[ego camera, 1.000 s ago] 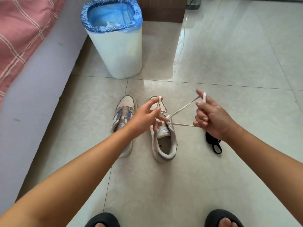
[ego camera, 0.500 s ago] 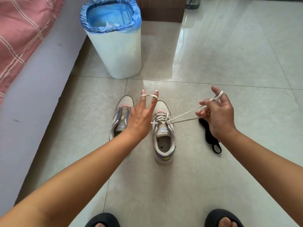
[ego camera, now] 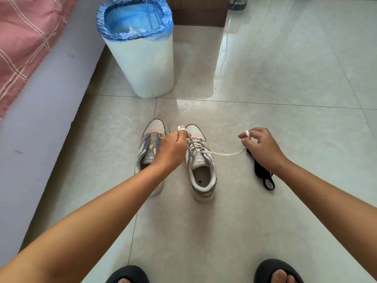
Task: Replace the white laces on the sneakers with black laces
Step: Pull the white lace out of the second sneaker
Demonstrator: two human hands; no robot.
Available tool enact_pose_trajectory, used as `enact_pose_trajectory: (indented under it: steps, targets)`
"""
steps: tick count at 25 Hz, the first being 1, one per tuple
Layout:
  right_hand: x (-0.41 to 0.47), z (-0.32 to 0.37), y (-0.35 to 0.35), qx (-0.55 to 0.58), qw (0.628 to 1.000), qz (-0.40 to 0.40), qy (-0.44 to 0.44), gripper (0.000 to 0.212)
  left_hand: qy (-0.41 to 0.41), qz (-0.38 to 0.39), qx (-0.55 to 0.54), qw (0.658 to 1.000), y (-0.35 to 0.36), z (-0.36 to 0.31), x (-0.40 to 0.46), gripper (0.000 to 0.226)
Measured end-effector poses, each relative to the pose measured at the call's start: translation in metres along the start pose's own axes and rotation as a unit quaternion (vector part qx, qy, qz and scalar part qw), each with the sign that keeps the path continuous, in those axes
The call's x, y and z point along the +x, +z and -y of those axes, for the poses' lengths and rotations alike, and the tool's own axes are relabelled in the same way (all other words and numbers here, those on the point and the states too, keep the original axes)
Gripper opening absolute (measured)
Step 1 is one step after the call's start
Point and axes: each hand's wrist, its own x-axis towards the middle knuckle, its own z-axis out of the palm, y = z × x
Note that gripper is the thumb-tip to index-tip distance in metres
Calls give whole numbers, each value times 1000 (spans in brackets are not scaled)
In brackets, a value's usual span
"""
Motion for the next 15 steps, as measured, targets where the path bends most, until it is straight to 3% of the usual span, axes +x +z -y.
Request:
enact_pose_trajectory:
  steps: [3,5,7,9,11,15]
  targets:
    - [-5,0,16,-223,972,53,50,42,-18,24,-146,989,5,-1,-3,54]
    - [-14,12,34,-317,947,48,-22,49,-24,38,-203,978,5,-5,-2,55]
    - [-20,25,54,-317,937,110,-96,51,-32,72,-245,966,5,-10,0,57]
    - [-17,31,68,-294,934,178,-95,48,-52,116,-275,953,5,-16,-1,59]
    - [-5,28,73,-309,931,169,-92,37,-62,129,-279,949,6,-19,-1,60]
    - [8,7,56,-327,937,98,-70,20,-139,76,-305,939,-2,-10,8,62]
